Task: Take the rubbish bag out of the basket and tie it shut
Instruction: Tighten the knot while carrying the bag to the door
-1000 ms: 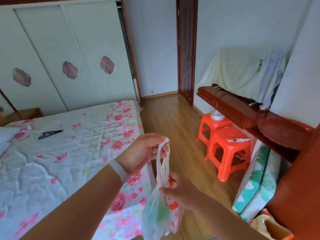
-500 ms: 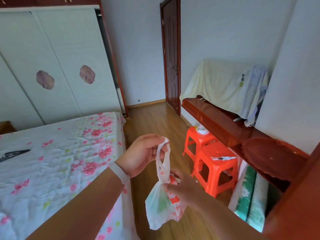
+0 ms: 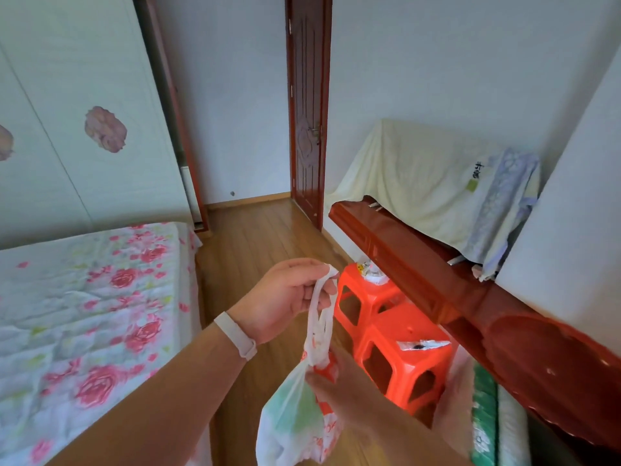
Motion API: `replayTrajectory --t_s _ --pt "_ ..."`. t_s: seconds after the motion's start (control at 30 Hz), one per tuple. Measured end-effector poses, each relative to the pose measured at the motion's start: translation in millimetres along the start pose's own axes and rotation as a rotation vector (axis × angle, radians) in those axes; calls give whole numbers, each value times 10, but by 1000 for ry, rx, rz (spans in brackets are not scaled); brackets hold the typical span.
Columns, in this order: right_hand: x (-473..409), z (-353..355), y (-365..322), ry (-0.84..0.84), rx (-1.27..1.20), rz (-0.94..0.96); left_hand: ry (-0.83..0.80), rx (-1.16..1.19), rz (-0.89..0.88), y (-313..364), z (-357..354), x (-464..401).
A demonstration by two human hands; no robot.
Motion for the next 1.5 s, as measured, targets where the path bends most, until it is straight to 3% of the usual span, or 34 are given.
replayTrajectory --t_s 0.2,0.47,0.87,1.17,1.5 --pt "-977 55 -432 56 18 58 12 -43 -25 173 704 -723" --pt "-2018 123 -920 69 -34 116 192 -33 -18 285 1281 -1593" --pt "-4011 454 -892 -94 20 67 331 -130 114 -147 2351 -3223" --pt "-5539 956 -1249 -241 91 128 356 -108 89 12 2971 -4427" --pt "-7045 879 -1568 -211 133 119 316 -172 101 -67 4090 -5525"
Point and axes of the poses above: each hand's wrist, its own x-axis away from the middle knuckle, its own z-axis out of the back of the hand, y = z × x, the point moved 1 cm from there along -x, towards the middle knuckle, and after that the axes turned 9 degrees about -x, right-handed, at the moved point
